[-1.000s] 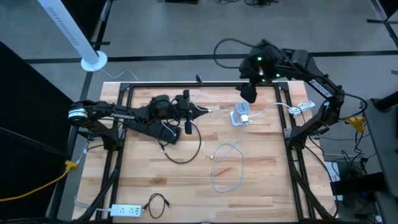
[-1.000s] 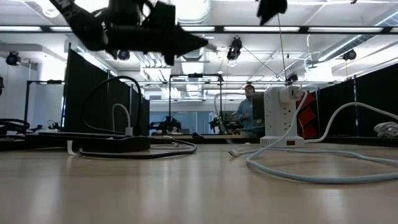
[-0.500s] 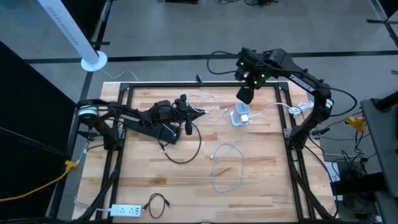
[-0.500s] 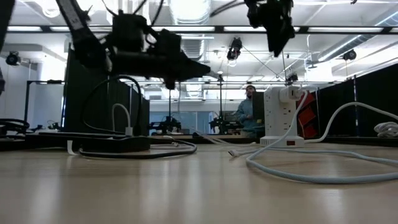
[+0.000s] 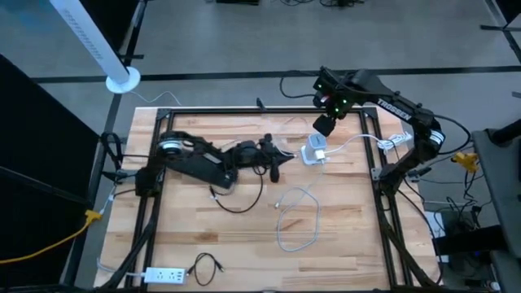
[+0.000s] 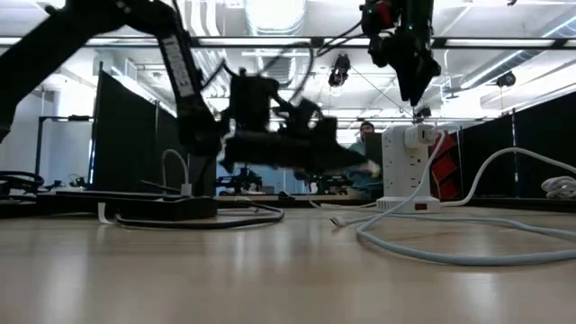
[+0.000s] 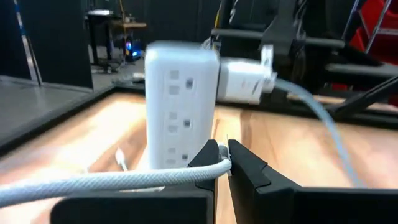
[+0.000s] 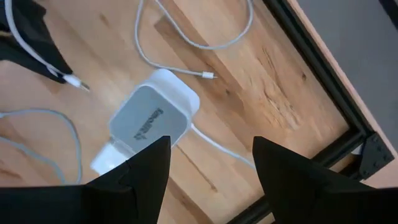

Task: Insert USB
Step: Insert the bottom white charger cable into the top white outlet extension

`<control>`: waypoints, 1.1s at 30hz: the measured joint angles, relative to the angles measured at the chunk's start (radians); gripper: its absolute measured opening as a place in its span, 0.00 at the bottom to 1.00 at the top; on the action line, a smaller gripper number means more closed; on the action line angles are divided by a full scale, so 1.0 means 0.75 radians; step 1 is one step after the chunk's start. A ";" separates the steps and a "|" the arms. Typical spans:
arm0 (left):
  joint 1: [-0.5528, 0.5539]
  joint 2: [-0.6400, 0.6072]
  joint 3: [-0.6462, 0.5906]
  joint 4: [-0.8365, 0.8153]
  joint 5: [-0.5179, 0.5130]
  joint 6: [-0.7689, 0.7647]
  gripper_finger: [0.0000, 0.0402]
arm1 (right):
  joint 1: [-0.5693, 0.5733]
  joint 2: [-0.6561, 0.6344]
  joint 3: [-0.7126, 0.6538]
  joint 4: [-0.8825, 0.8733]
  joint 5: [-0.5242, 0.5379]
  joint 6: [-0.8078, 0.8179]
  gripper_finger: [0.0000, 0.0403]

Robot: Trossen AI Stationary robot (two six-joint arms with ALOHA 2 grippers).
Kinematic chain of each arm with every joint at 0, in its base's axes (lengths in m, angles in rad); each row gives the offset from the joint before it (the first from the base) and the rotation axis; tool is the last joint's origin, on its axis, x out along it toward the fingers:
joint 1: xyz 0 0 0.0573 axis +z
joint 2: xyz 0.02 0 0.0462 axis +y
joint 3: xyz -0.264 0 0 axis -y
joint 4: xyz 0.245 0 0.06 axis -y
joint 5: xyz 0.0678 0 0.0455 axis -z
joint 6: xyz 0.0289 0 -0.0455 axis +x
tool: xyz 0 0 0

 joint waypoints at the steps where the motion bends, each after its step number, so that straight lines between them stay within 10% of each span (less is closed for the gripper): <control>1: -0.005 0.038 0.025 0.002 0.000 0.000 0.00 | -0.002 0.002 -0.018 0.001 -0.001 -0.005 0.53; 18: 0.002 0.144 0.129 -0.139 -0.111 0.141 0.00 | 0.000 -0.060 -0.050 0.091 -0.081 -0.018 0.51; 33: 0.005 -0.559 0.088 -0.595 -0.079 0.280 0.00 | 0.119 -0.294 -0.050 0.328 -0.363 -0.415 0.49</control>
